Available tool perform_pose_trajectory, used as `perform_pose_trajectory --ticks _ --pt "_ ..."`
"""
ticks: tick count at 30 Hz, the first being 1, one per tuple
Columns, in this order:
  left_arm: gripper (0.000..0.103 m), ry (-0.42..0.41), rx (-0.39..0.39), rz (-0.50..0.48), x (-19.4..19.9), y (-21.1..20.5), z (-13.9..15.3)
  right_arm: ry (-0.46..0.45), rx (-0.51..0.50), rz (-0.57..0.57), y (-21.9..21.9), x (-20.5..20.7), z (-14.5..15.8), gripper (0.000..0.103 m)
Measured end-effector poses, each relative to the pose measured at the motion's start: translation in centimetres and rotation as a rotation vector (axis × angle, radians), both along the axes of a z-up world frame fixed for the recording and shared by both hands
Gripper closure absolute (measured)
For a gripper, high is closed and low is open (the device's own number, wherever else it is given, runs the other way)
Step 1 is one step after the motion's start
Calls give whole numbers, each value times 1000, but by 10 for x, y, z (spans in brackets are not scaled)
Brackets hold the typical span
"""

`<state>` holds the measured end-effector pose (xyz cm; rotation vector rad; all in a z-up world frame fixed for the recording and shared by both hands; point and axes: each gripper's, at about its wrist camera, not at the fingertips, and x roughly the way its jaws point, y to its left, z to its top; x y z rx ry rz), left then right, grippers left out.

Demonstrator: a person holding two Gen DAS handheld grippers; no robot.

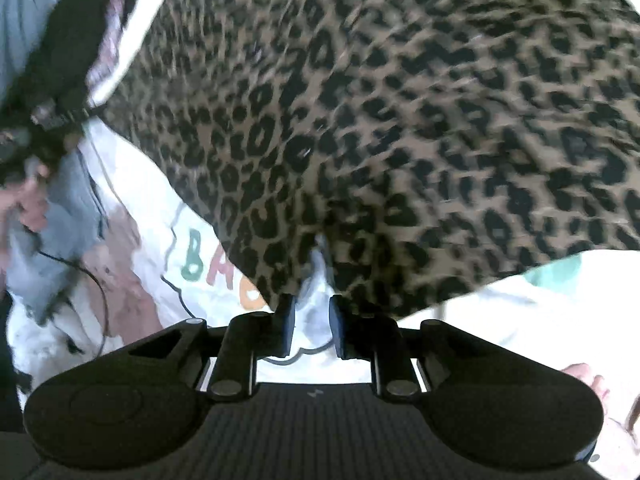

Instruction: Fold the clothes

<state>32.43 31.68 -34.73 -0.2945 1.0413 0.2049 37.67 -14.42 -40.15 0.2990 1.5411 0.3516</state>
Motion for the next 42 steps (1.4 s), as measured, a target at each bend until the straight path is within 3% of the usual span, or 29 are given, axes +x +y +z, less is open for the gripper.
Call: perform_pose_trajectory --ticks 4,10,14,16,20,23,24,27,33,42 --pt "100 58 29 -16 5 -3 -3 -168 -19 -47 -54 -2 21 77" --pt "93 58 43 -55 14 -3 19 -384 -127 -209 -136 6 35 65" --pt "86 48 57 -75 29 -5 33 -432 -210 -248 -159 12 26 65" --pt "74 38 69 -85 38 -9 39 -456 -252 -268 -171 15 21 65" --pt "72 46 96 -136 61 -22 48 -503 -337 -307 -194 21 12 65" --pt "65 43 116 -189 81 -38 54 -536 -379 -283 -196 28 1 64" --pt "64 34 119 -204 88 -44 55 -542 -404 -271 -199 31 -3 59" --pt "59 3 104 -229 104 -60 53 -517 -454 -240 -212 40 -16 59" --pt "60 -45 64 -242 124 -85 41 -478 -439 -174 -235 42 -30 69" --pt "60 -30 52 -253 124 -99 23 -549 -349 -122 -242 28 -21 67"
